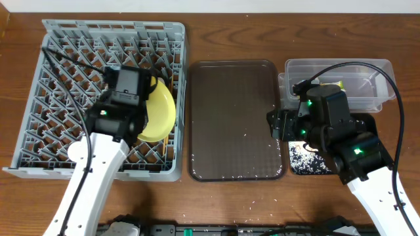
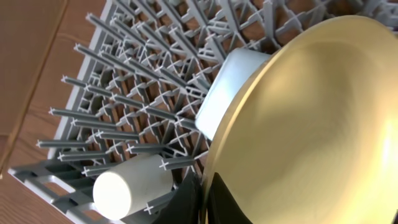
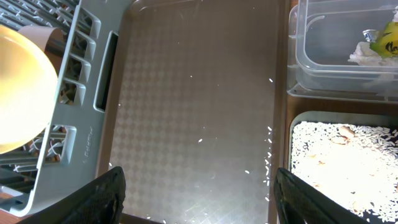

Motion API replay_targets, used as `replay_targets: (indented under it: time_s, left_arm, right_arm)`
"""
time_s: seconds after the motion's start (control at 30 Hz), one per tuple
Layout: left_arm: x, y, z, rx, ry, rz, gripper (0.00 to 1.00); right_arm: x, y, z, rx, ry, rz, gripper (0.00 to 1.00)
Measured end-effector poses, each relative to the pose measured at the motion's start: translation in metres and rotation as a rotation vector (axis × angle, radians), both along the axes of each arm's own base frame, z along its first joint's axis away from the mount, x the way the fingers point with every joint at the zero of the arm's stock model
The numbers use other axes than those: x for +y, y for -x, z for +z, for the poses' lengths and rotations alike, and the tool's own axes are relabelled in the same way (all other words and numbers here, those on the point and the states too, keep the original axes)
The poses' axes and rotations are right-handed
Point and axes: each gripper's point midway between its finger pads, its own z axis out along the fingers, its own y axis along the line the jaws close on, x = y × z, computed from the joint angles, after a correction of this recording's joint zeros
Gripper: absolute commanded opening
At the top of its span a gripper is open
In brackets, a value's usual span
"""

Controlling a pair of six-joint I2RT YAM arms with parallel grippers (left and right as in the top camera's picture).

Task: Sort waste into correct bins and load items into the dishwasher

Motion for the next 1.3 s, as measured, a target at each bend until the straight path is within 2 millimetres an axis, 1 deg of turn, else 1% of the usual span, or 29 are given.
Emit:
replay_targets:
  time_s: [0.13,0.17,0.2,0.27,0.33,0.37,0.4,0.5,0.6,0.67,0.73,0.8,0.87,0.93,0.97,1.0,1.03,1.07,1.13,1.2,1.3]
  left_arm:
    - [-0.016,-0.001,0.003,-0.009,-0.032,-0.051,0.08]
    - [-0.025,-0.001,0.004,-0.013,-0.043,-0.08,0.08]
    - [-0.032,0.0,0.005,-0.016,-0.05,-0.104,0.12]
    - [-0.044,0.0,0.006,-0.021,-0.049,-0.139,0.33]
    - [-0.054,0.001,0.006,-0.026,-0.044,-0.164,0.42]
    - [-0.059,0.002,0.006,-0.03,-0.038,-0.176,0.51]
    - [-0.063,0.003,0.006,-0.032,-0.033,-0.187,0.56]
    - [-0.072,0.005,0.004,-0.031,-0.007,-0.204,0.57]
    - [-0.076,0.007,0.004,-0.026,0.023,-0.217,0.58]
    - [-0.077,0.011,0.011,-0.046,0.046,-0.223,0.61]
    - [-0.076,0.018,0.025,-0.095,0.084,-0.225,0.66]
    - [-0.072,0.026,0.038,-0.147,0.12,-0.21,0.68]
    - [-0.064,0.048,0.053,-0.192,0.176,-0.185,0.68]
    - [-0.059,0.065,0.059,-0.204,0.214,-0.182,0.68]
    - [-0.056,0.076,0.06,-0.196,0.231,-0.178,0.78]
    - [-0.051,0.09,0.063,-0.203,0.26,-0.171,0.84]
    - [-0.048,0.097,0.065,-0.211,0.267,-0.168,0.84]
    - [-0.044,0.109,0.066,-0.216,0.287,-0.162,0.85]
    - [-0.04,0.119,0.071,-0.246,0.312,-0.162,0.86]
    - [-0.037,0.128,0.079,-0.291,0.344,-0.166,0.89]
    - [-0.039,0.13,0.079,-0.296,0.365,-0.169,0.9]
  right_arm:
    - [0.001,-0.002,0.002,-0.009,-0.003,0.0,0.74]
    - [0.001,-0.002,0.002,-0.012,-0.005,0.0,0.74]
    - [0.001,-0.002,0.002,-0.013,-0.005,0.0,0.74]
    - [0.001,-0.002,0.002,-0.013,-0.005,0.0,0.74]
    - [0.001,-0.002,0.002,-0.013,-0.005,0.0,0.74]
    - [0.001,-0.002,0.002,-0.013,-0.005,0.0,0.74]
    - [0.001,-0.002,0.002,-0.013,-0.005,0.0,0.74]
    - [0.001,-0.002,0.002,-0.013,-0.005,0.0,0.74]
    - [0.001,-0.002,0.002,-0.013,-0.005,0.0,0.74]
    - [0.001,-0.002,0.002,-0.013,-0.005,0.0,0.74]
    - [0.001,-0.002,0.002,-0.013,-0.005,0.0,0.74]
    - [0.001,-0.002,0.002,-0.012,-0.005,0.0,0.74]
    - [0.001,-0.002,0.002,-0.009,-0.003,0.0,0.75]
    - [0.0,-0.001,0.001,-0.005,-0.002,0.0,0.77]
    - [0.0,-0.001,0.001,-0.005,-0.002,0.0,0.86]
    - [0.0,-0.001,0.001,-0.005,-0.002,0.0,0.99]
    - [0.0,-0.001,0.0,-0.004,0.001,0.003,0.99]
    - [-0.001,0.001,-0.001,0.008,0.002,-0.001,0.99]
    - [-0.001,0.002,-0.002,0.012,0.004,-0.001,0.99]
    - [-0.001,0.002,-0.002,0.012,0.004,-0.001,0.99]
    - [-0.001,0.002,-0.002,0.013,0.004,-0.001,0.99]
